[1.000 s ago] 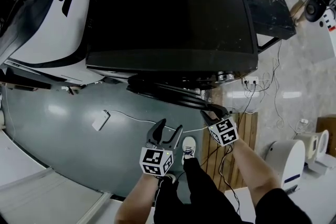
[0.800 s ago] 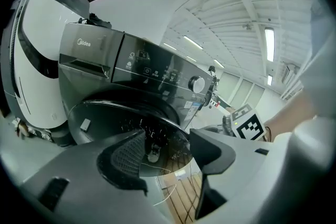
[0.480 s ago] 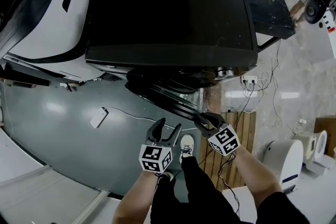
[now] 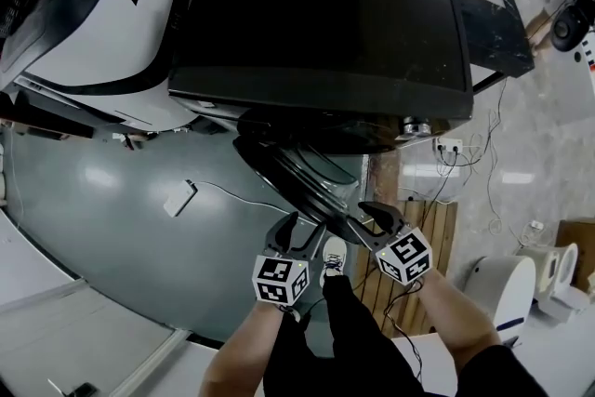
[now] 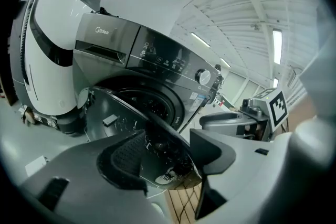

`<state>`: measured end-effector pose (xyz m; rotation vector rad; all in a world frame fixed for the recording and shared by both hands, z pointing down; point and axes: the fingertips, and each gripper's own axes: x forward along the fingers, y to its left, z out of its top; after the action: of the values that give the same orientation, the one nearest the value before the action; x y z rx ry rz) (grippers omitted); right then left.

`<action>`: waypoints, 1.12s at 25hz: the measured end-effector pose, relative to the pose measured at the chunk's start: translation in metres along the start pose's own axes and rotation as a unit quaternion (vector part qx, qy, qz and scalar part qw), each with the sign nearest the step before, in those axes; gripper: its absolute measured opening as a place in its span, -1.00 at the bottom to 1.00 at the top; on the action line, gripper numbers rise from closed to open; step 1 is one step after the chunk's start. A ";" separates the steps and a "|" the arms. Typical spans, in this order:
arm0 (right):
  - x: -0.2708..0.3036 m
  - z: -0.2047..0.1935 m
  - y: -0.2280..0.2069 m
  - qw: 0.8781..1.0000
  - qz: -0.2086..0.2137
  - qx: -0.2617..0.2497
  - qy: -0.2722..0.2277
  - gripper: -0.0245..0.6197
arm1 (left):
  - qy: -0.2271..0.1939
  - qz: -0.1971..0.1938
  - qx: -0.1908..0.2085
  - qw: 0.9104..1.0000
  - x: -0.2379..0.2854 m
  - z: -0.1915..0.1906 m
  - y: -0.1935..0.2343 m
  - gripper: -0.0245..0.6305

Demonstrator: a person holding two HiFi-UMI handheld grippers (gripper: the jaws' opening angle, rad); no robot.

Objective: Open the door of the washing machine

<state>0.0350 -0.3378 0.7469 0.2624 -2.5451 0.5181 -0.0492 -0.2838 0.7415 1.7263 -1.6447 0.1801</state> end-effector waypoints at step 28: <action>0.070 0.014 0.162 0.999 -0.004 0.012 -0.032 -0.42 | 0.003 0.011 -0.024 1.000 -0.138 -0.067 0.087 -0.12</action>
<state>-0.0761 -0.2023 0.7224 0.3019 -2.5991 0.5471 -0.1274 -0.1262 0.7473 1.6713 -1.6499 0.1553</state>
